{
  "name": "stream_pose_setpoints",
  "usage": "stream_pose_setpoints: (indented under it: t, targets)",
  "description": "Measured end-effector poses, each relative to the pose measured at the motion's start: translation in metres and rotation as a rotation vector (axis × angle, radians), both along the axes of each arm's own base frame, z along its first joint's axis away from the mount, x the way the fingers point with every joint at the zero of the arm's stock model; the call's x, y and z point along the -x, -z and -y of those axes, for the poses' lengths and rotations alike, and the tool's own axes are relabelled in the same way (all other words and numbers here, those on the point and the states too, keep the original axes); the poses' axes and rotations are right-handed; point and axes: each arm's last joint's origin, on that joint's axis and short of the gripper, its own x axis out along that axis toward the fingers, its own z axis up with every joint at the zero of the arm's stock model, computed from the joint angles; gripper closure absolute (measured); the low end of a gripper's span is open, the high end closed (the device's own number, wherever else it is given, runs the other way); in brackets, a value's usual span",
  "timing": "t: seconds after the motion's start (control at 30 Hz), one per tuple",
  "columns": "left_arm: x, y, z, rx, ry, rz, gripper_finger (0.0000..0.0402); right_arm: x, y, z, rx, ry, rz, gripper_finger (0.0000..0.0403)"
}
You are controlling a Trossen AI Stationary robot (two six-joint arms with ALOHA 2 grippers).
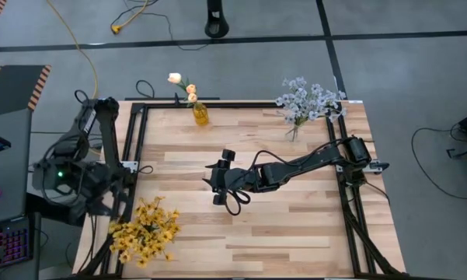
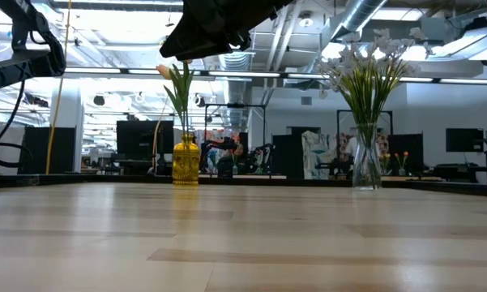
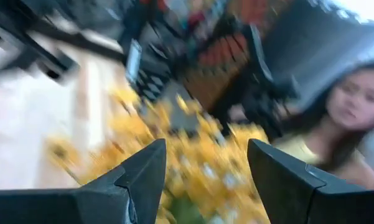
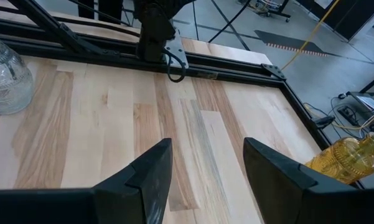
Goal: Sort flowers into vase by color
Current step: Return to Home Position
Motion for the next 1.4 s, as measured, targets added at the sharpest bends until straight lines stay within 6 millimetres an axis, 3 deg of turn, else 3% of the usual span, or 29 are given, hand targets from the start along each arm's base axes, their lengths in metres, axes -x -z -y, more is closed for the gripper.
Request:
stream_pose_setpoints:
  t: [0.3, 0.63, 0.8, 0.97, 1.1, 1.23, 1.4]
  targets:
    - [-0.012, -0.007, -0.004, -0.113, -0.303, 0.108, 0.0187, 0.000, 0.000, 0.000, -0.003, 0.001, 0.001, 0.0179]
    - [-0.058, -0.015, 0.004, -0.271, -0.492, 0.163, 0.0187, 0.000, 0.000, 0.000, -0.002, 0.002, 0.001, 0.0179]
    - [-0.077, -0.021, -0.008, -0.327, -0.519, 0.203, 0.0187, 0.000, 0.000, 0.000, -0.003, 0.002, 0.001, 0.0179]
    - [-0.077, -0.031, -0.029, -0.384, -0.597, 0.199, 0.0193, 0.001, -0.004, 0.000, 0.024, -0.012, 0.000, 0.0179]
    - [-0.078, -0.035, -0.042, -0.471, -0.684, 0.200, 0.0213, 0.007, -0.018, 0.000, 0.030, -0.017, 0.016, 0.0183]
    - [-0.081, -0.035, -0.053, -0.563, -0.756, 0.191, 0.0239, 0.016, -0.045, 0.002, 0.028, -0.020, 0.077, 0.0201]
    - [-0.091, -0.034, -0.065, -0.646, -0.782, 0.170, 0.0279, 0.041, -0.083, 0.007, 0.022, -0.020, 0.109, 0.0243]
